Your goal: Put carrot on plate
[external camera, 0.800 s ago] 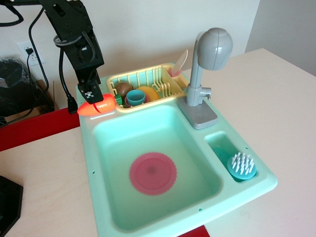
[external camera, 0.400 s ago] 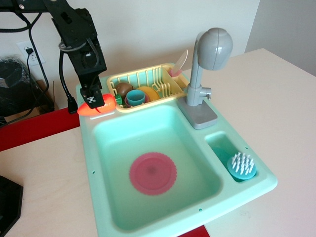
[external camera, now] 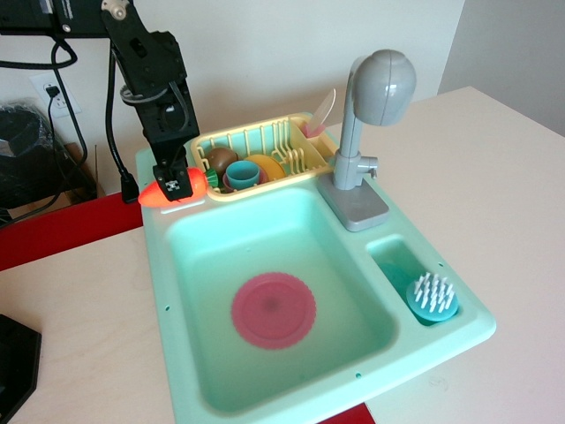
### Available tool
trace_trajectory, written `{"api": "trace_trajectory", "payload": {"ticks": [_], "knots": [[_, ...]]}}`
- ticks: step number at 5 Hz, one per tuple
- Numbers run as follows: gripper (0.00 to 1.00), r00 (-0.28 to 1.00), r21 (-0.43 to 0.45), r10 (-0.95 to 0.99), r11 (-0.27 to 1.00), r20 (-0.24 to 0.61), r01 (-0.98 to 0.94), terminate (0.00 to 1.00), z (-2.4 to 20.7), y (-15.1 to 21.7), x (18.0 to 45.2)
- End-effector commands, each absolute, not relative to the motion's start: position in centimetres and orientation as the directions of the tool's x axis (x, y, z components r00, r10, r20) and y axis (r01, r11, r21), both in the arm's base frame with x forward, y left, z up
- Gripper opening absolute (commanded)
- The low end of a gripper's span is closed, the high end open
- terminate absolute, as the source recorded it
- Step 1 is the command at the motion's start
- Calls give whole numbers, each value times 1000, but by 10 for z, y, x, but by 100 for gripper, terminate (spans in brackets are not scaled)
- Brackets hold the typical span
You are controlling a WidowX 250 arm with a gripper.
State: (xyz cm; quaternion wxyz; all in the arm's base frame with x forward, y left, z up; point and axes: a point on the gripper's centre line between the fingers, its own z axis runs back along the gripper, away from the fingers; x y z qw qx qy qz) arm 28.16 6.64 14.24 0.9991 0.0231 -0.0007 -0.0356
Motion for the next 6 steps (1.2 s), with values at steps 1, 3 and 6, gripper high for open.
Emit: {"api": "trace_trajectory", "payload": {"ticks": [1, 3, 6], "knots": [[0, 997, 54, -82, 995, 16, 81, 0, 143, 70, 279], [0, 996, 54, -89, 995, 32, 87, 0, 148, 65, 278], [0, 957, 78, -243, 969, 161, 233, 0, 196, -8, 306]]}}
